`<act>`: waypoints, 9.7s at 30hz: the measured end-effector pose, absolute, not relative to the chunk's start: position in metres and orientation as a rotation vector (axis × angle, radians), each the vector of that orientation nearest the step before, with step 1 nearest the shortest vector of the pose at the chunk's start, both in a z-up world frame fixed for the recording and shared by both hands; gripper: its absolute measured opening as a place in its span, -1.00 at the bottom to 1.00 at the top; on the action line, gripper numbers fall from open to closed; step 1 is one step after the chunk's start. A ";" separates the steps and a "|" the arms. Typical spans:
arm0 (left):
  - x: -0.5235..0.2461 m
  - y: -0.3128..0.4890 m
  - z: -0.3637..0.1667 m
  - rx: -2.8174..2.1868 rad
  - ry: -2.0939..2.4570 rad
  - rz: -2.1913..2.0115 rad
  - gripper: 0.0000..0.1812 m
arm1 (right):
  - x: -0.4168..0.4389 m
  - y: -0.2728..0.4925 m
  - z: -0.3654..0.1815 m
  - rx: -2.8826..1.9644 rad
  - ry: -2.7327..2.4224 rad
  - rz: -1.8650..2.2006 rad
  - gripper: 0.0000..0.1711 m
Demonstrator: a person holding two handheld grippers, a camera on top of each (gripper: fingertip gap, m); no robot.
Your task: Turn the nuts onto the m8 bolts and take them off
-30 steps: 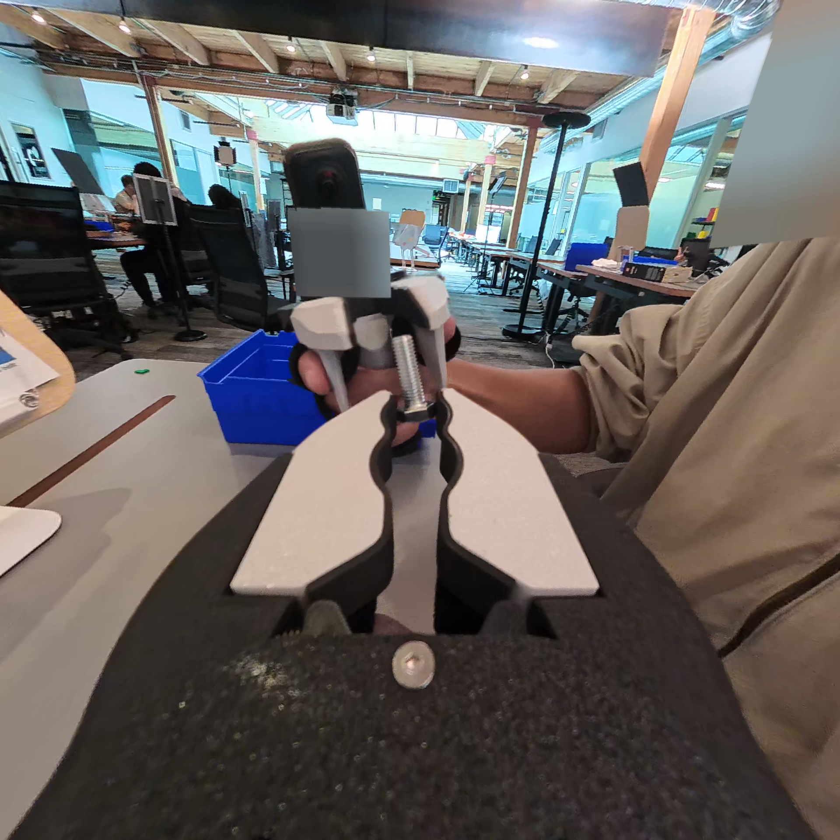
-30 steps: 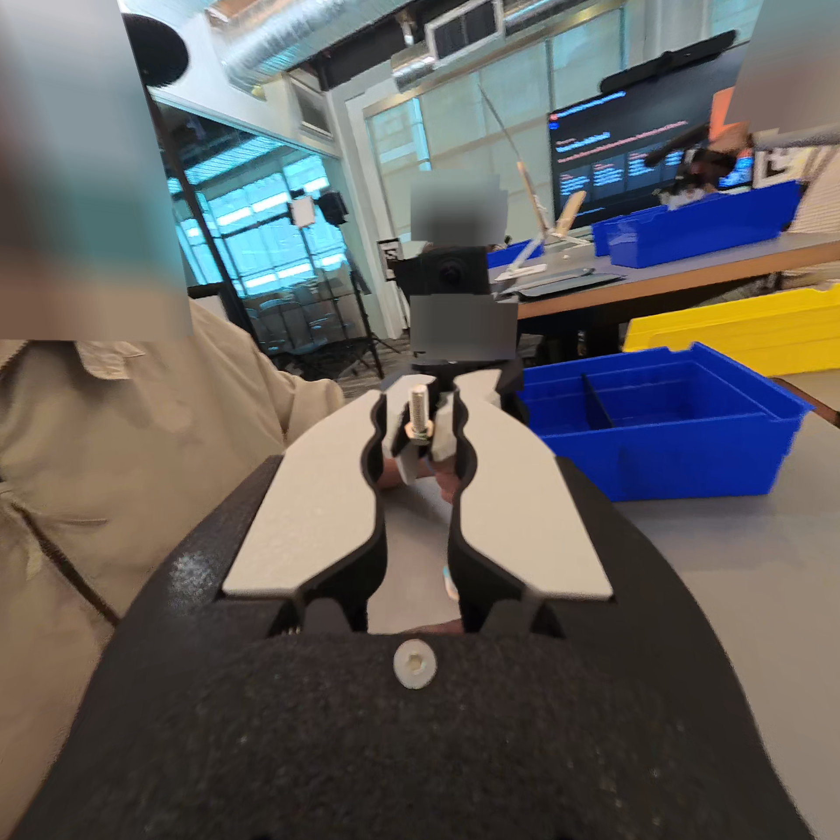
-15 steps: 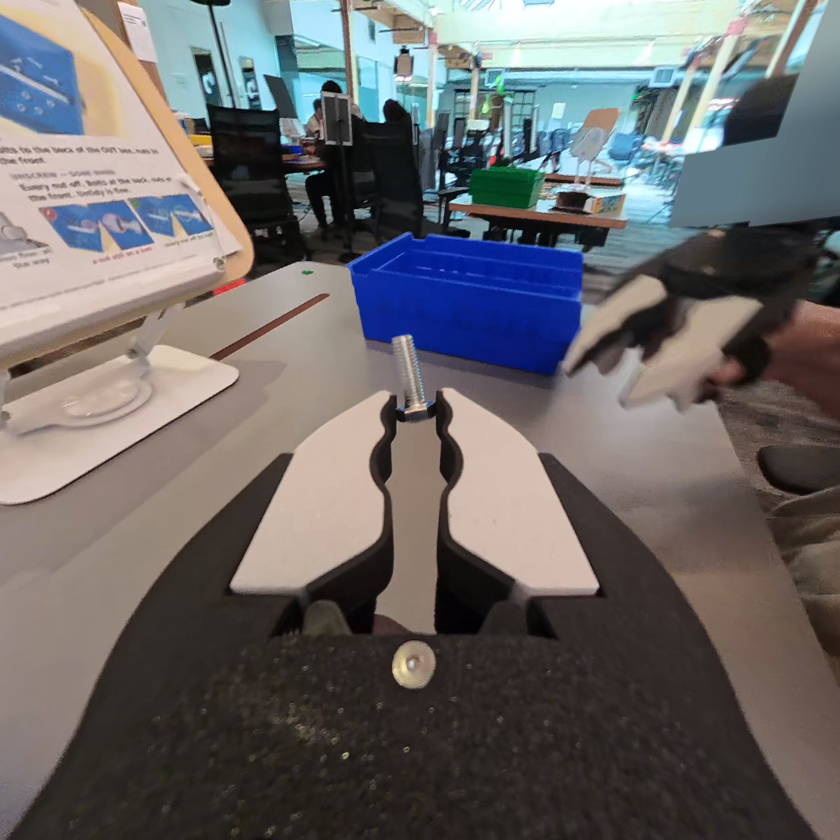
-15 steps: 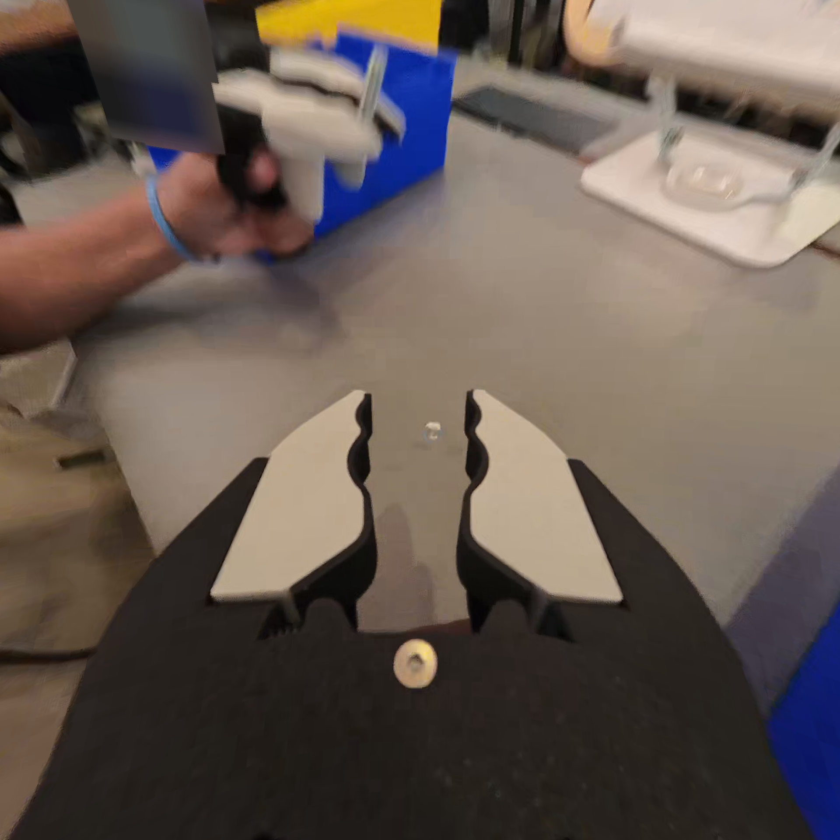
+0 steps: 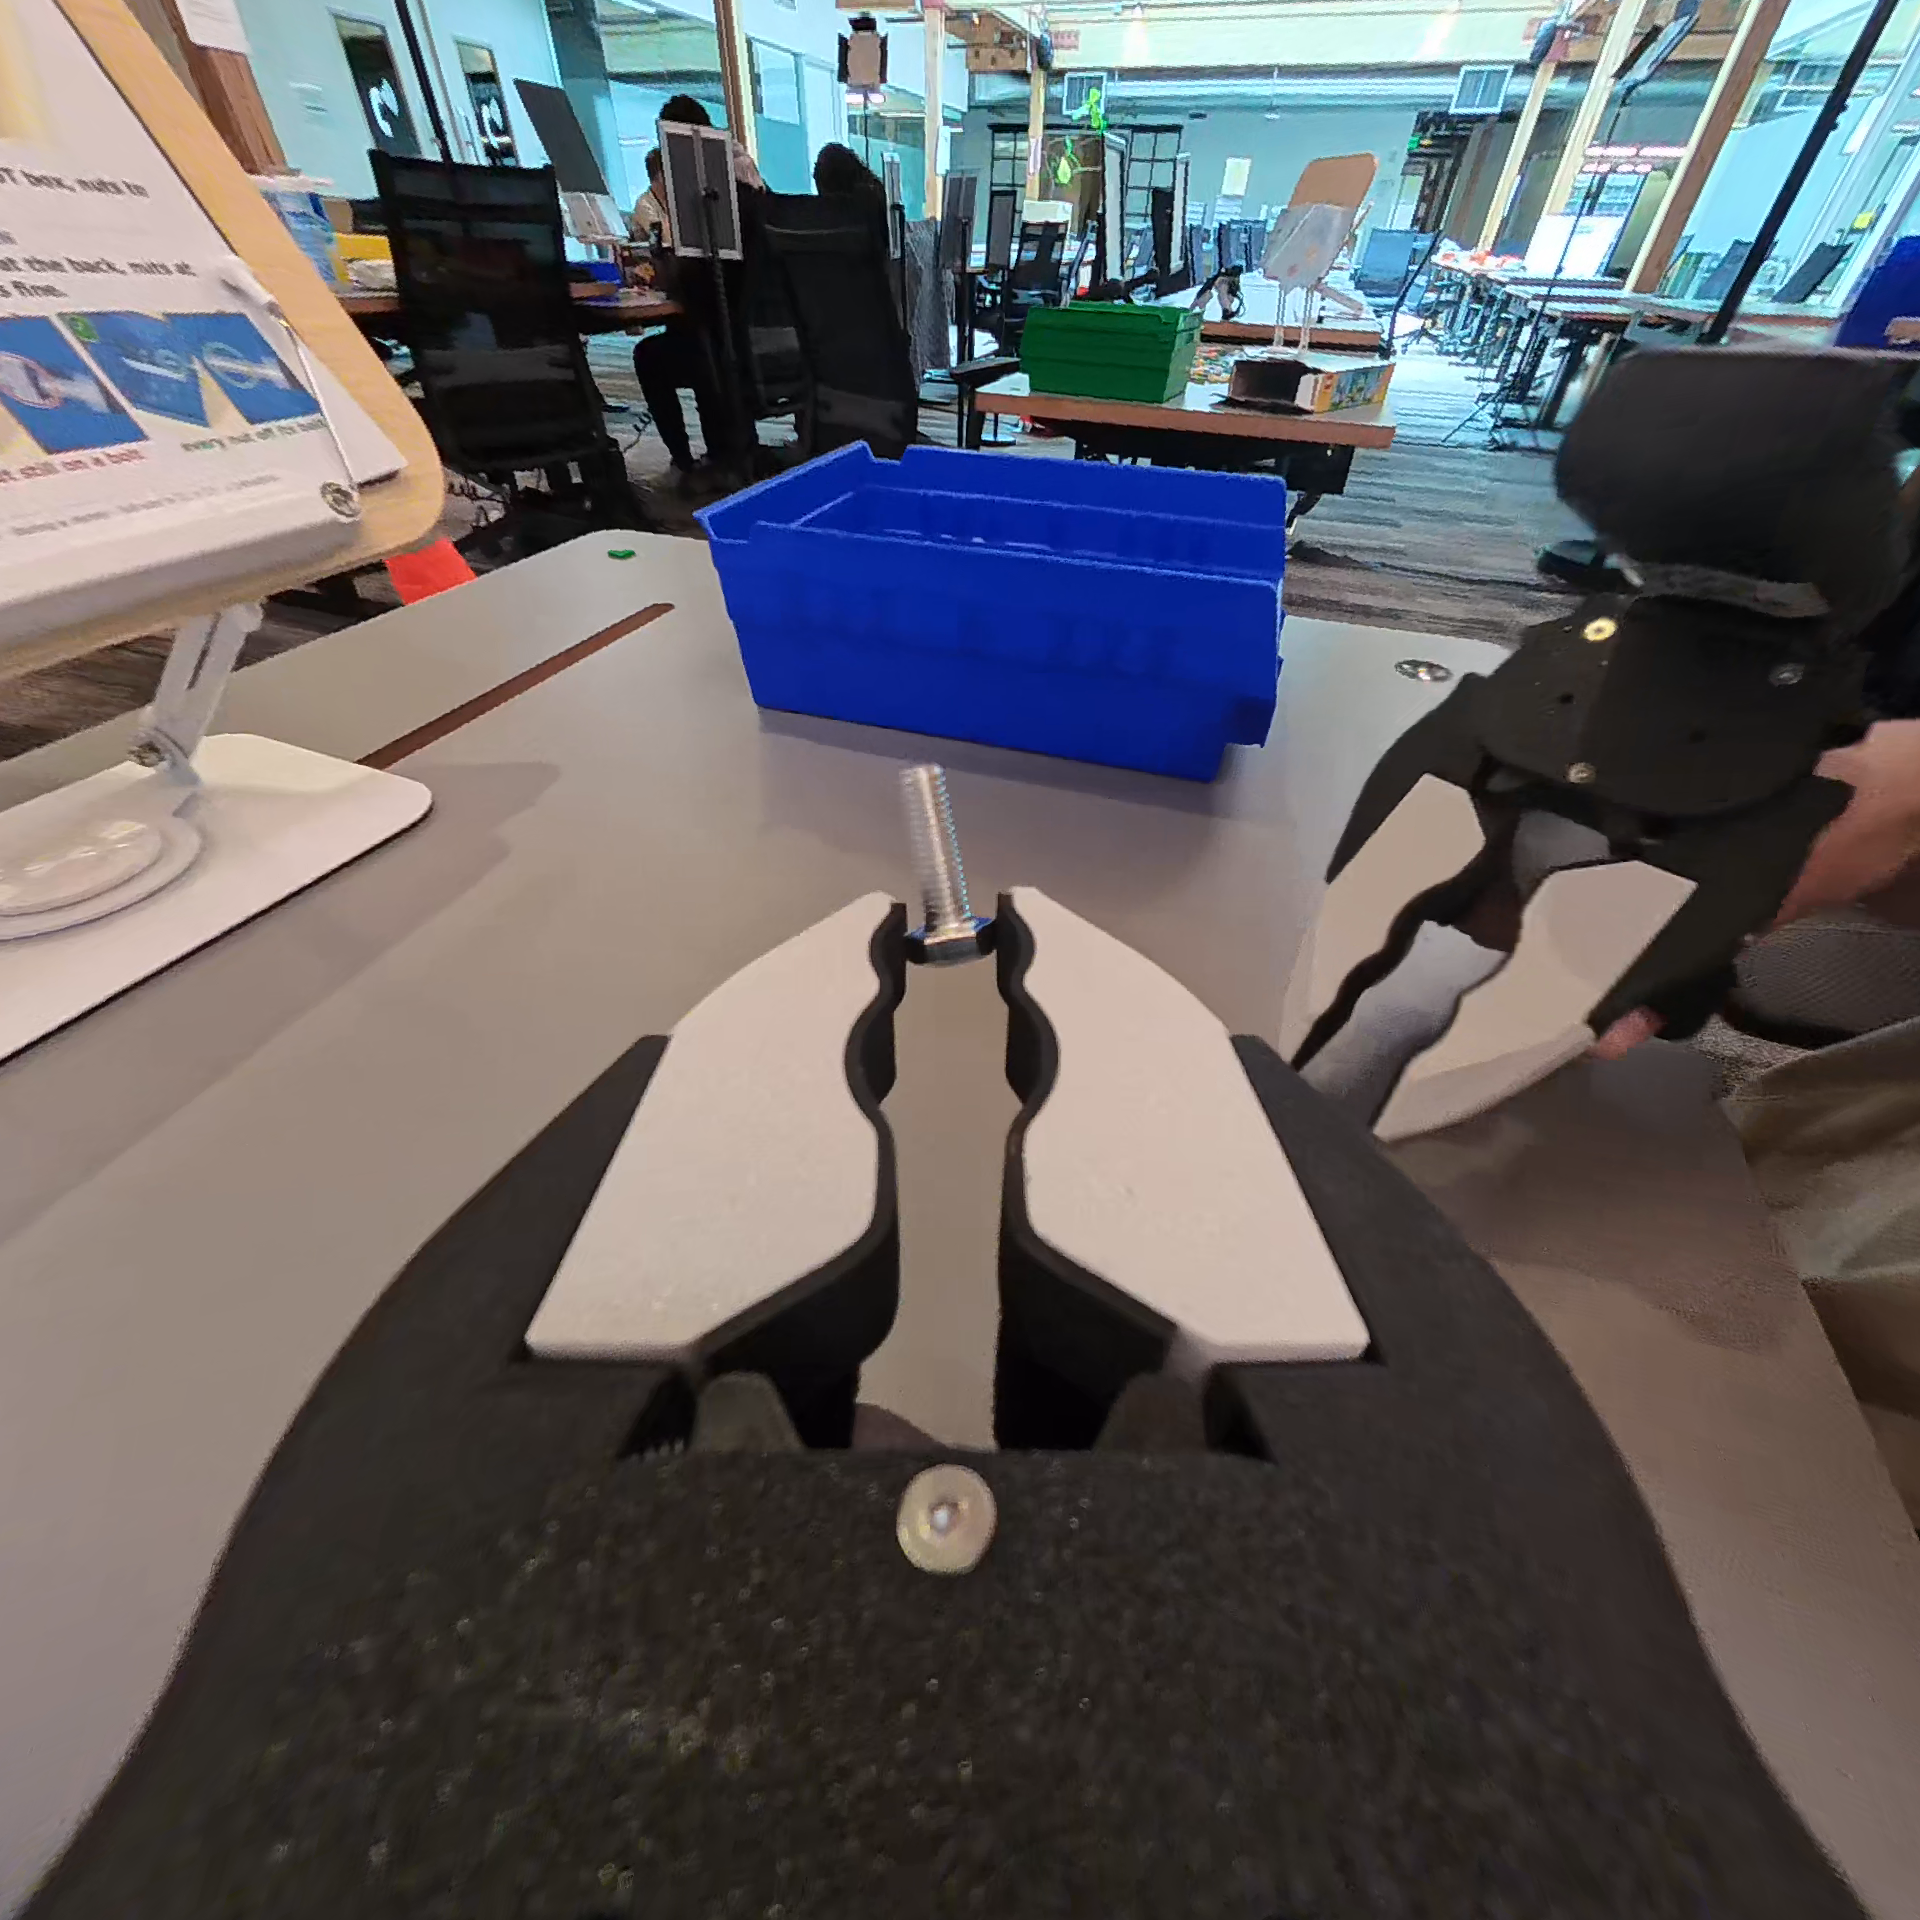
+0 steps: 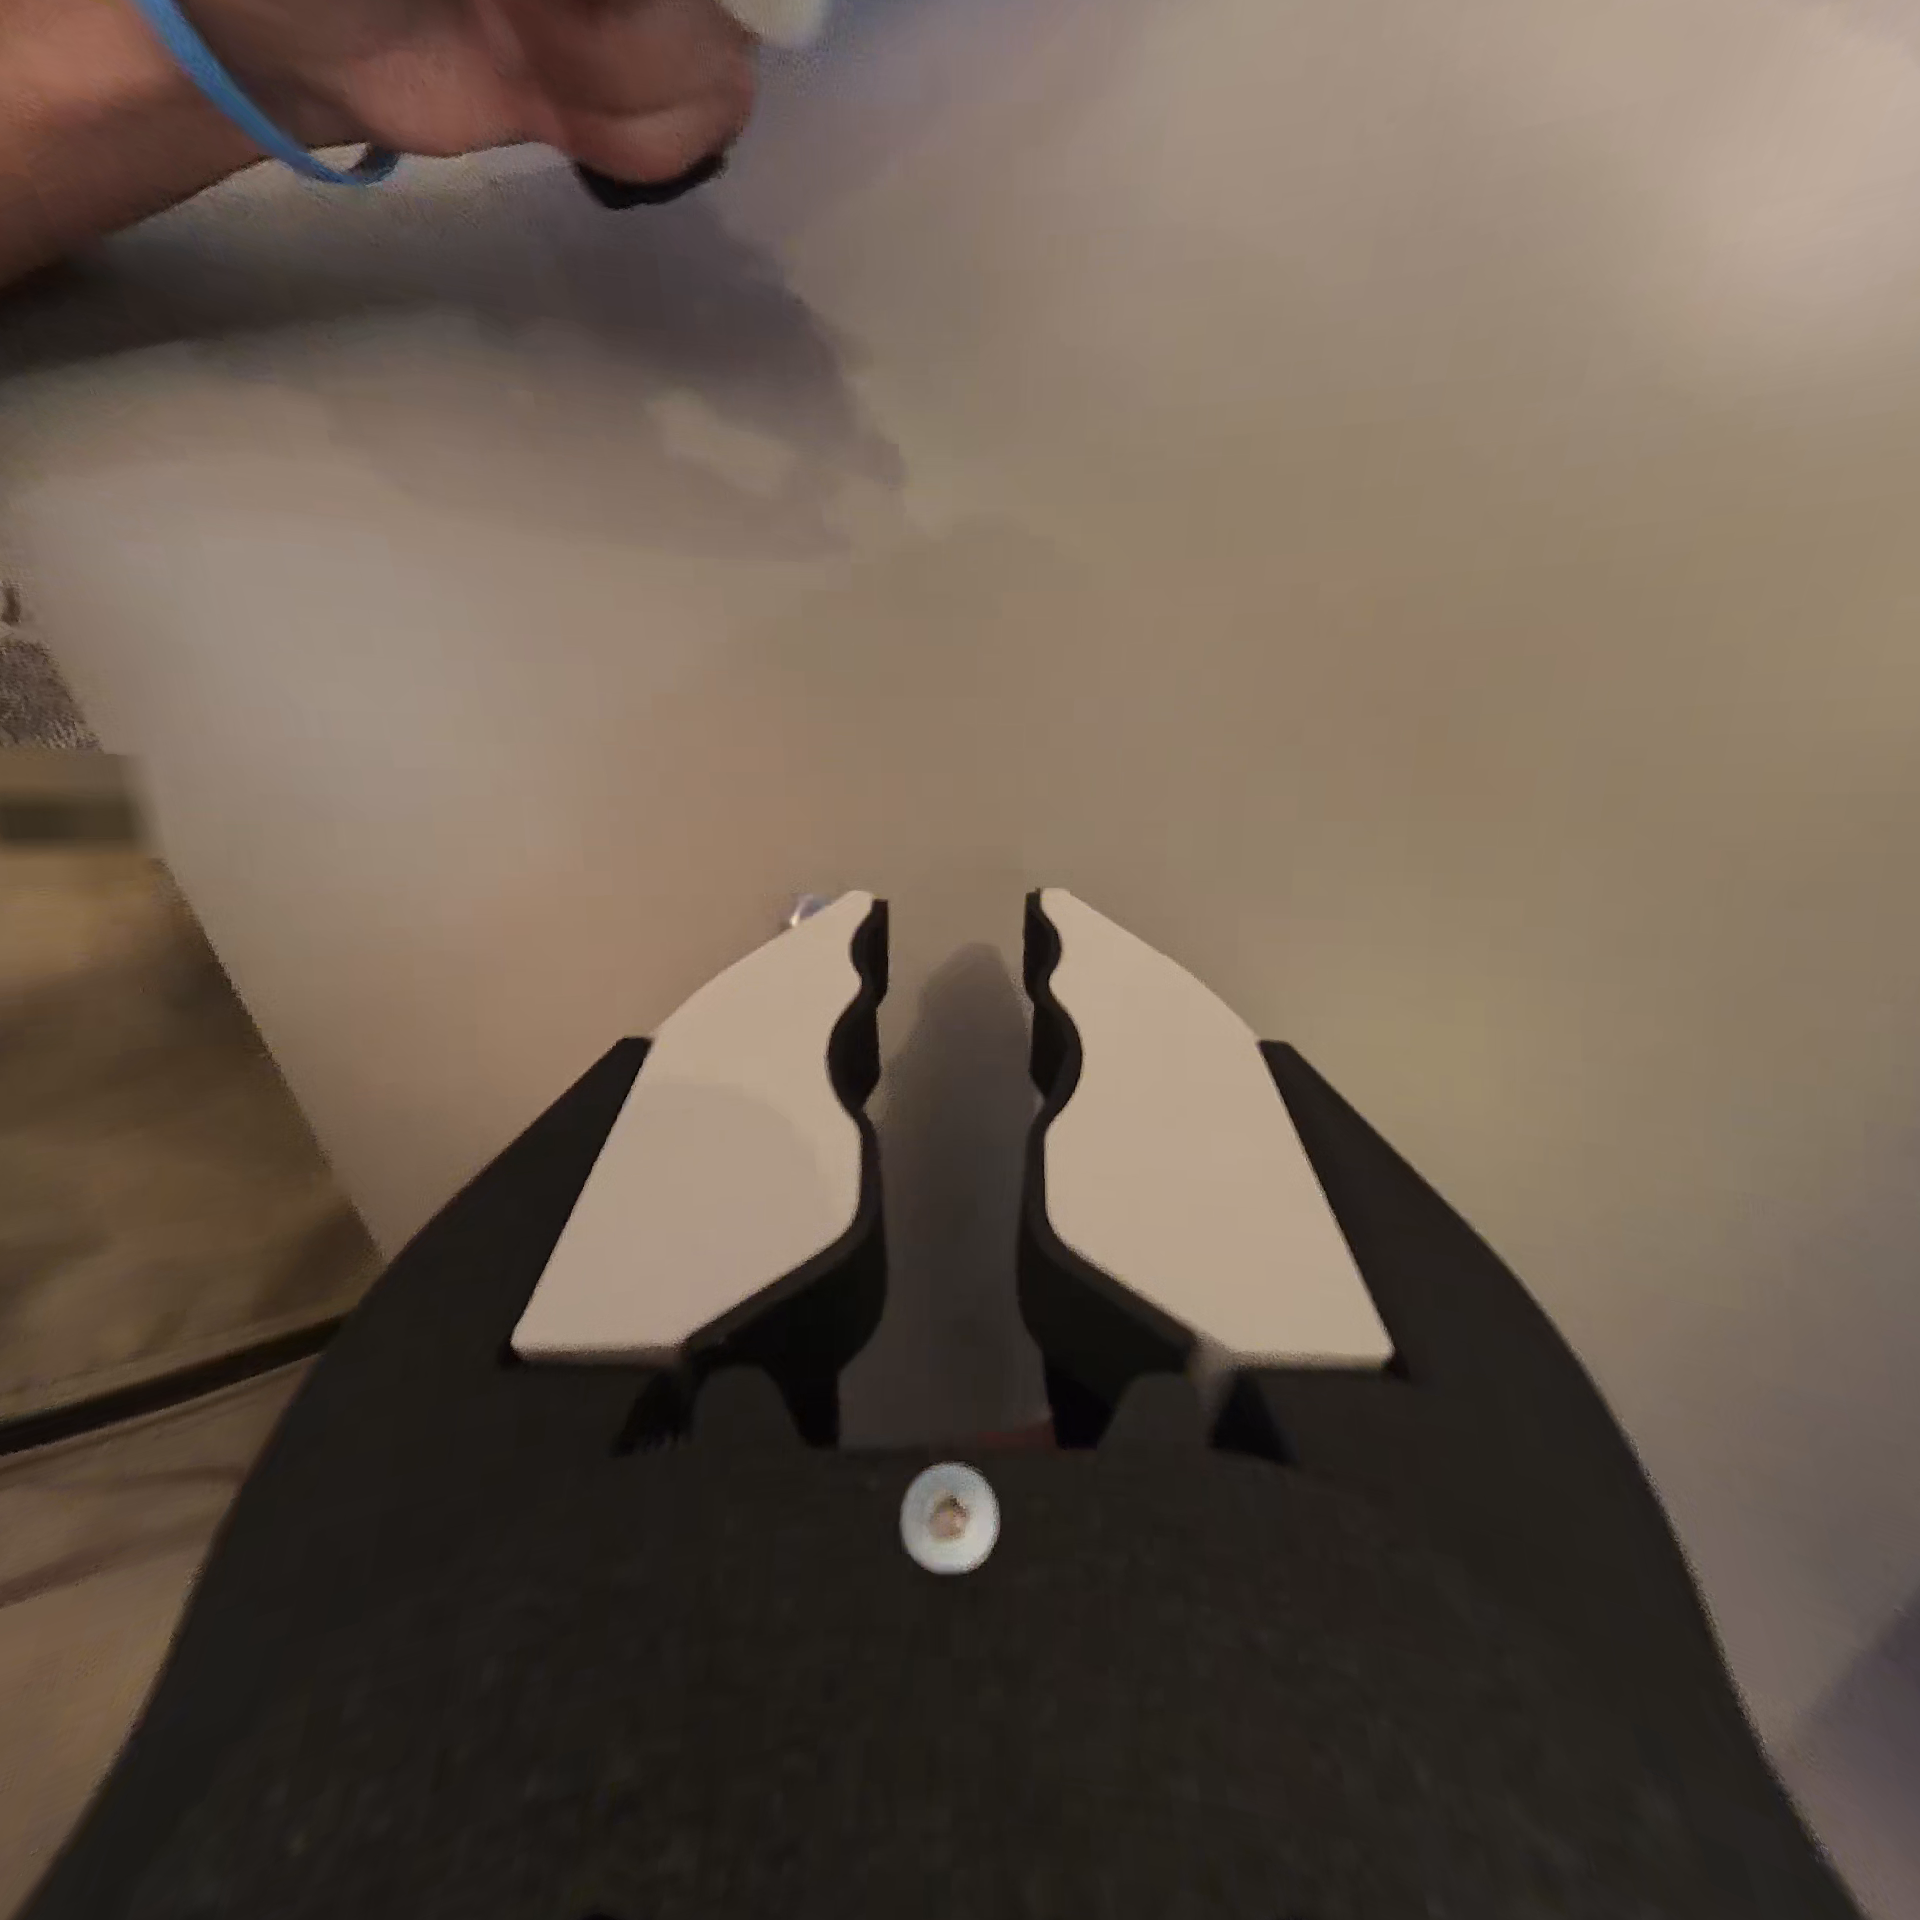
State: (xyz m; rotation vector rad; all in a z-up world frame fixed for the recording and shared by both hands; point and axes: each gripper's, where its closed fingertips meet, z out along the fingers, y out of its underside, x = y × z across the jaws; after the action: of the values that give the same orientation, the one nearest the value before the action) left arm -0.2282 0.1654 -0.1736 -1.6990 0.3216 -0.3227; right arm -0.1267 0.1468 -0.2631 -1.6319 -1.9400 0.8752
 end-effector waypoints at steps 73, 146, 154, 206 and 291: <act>-0.266 0.028 -0.193 -1.820 -0.528 0.279 -0.82 | -0.115 0.120 -0.279 -1.845 -1.632 0.632 -0.26; -0.137 0.100 -0.139 -1.745 0.699 -0.626 -0.82 | -0.145 0.099 -0.110 -0.879 -2.038 1.646 -0.84; -0.144 0.107 -0.142 -1.746 0.668 -0.510 -0.82 | -0.150 0.106 -0.116 -0.980 -1.979 1.720 -0.84; -0.145 0.100 -0.138 -1.601 0.451 -0.329 -0.82 | -0.153 0.098 -0.120 -0.968 -1.788 1.764 -0.84; -0.180 0.122 -0.168 -1.735 0.452 0.490 -0.82 | -0.173 0.115 -0.153 -1.725 -1.699 1.744 -0.84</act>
State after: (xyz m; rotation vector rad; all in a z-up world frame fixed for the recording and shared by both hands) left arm -0.1801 0.1221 -0.1684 -1.7348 0.4517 0.4902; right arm -0.1726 0.1154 -0.1527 -1.7247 -1.6987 1.7435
